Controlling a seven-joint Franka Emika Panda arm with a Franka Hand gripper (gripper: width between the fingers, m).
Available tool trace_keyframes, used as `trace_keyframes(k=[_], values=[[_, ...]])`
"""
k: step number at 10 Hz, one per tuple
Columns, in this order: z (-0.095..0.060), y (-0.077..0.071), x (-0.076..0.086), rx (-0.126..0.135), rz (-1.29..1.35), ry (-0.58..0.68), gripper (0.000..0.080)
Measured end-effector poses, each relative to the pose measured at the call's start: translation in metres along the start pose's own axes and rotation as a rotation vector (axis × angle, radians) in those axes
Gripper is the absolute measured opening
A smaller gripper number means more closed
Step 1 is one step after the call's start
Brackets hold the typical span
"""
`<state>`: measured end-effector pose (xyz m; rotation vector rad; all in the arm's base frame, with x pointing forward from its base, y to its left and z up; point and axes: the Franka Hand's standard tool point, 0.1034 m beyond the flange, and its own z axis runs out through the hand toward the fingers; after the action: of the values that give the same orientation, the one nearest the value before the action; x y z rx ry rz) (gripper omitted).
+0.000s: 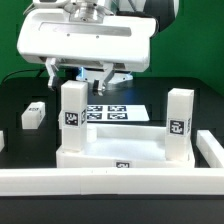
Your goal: Assemble desk
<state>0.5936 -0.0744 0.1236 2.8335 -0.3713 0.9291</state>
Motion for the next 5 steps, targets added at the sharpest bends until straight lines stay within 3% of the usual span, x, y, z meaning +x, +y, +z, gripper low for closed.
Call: trace_keyframes(k=[1, 5], values=[[0.0, 0.0, 0.0, 0.0, -0.001, 0.0, 0.062], [0.0001, 0.0, -0.0001, 0.0, -0.002, 0.0, 0.0648]])
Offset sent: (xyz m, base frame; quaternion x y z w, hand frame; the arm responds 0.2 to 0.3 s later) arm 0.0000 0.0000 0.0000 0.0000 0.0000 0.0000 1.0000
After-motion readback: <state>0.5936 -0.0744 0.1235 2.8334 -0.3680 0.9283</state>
